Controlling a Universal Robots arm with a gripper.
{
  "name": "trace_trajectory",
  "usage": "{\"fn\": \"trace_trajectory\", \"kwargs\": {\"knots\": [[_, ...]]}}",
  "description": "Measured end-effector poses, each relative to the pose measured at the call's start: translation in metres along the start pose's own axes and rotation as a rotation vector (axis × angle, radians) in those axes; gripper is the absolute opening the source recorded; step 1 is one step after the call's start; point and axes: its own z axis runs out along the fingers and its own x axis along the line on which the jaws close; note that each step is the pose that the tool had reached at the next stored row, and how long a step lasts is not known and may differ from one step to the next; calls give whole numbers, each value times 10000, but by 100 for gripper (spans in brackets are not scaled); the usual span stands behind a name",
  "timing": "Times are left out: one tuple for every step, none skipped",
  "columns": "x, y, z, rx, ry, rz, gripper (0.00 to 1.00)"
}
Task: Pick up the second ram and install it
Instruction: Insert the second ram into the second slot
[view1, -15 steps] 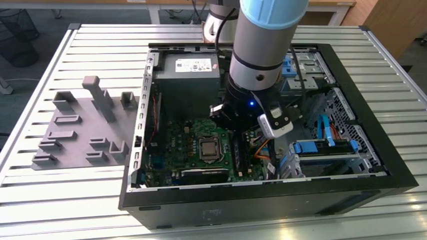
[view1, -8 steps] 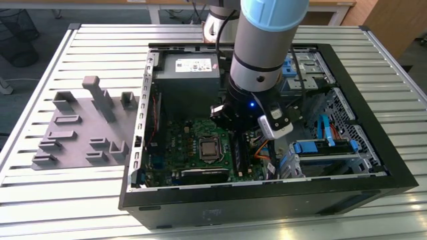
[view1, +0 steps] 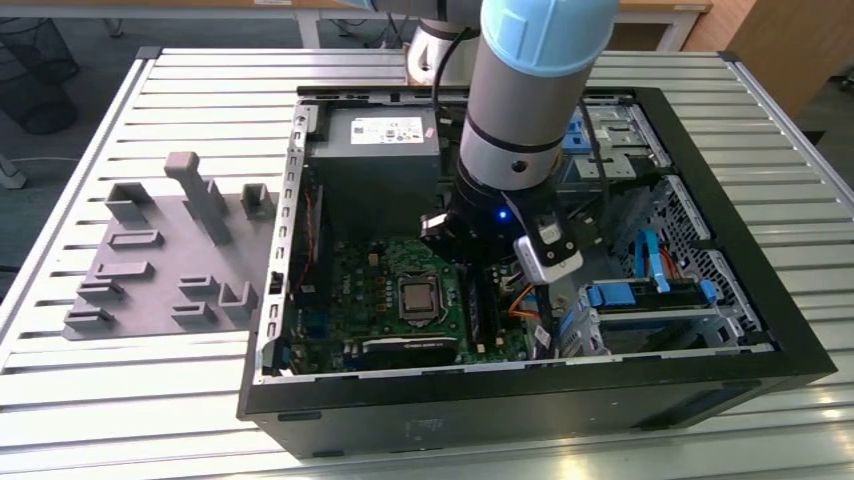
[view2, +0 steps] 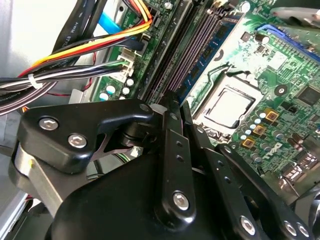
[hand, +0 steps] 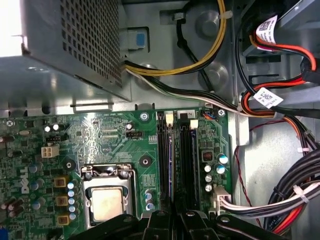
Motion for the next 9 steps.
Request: {"fn": "trace_trajectory", "kwargs": {"knots": [[0, 0, 5, -2, 1, -1, 14], [-1, 0, 11, -2, 1, -1, 14], [-1, 0, 17, -2, 1, -1, 14], [-1, 0, 24, 0, 2, -1, 14], [-2, 0, 32, -1, 2, -1, 14], [-2, 0, 39, -2, 1, -1, 14], [-2, 0, 44, -3, 2, -1, 14], [-2, 0, 49, -6, 2, -1, 14], [-2, 0, 54, -9, 3, -2, 14]]}}
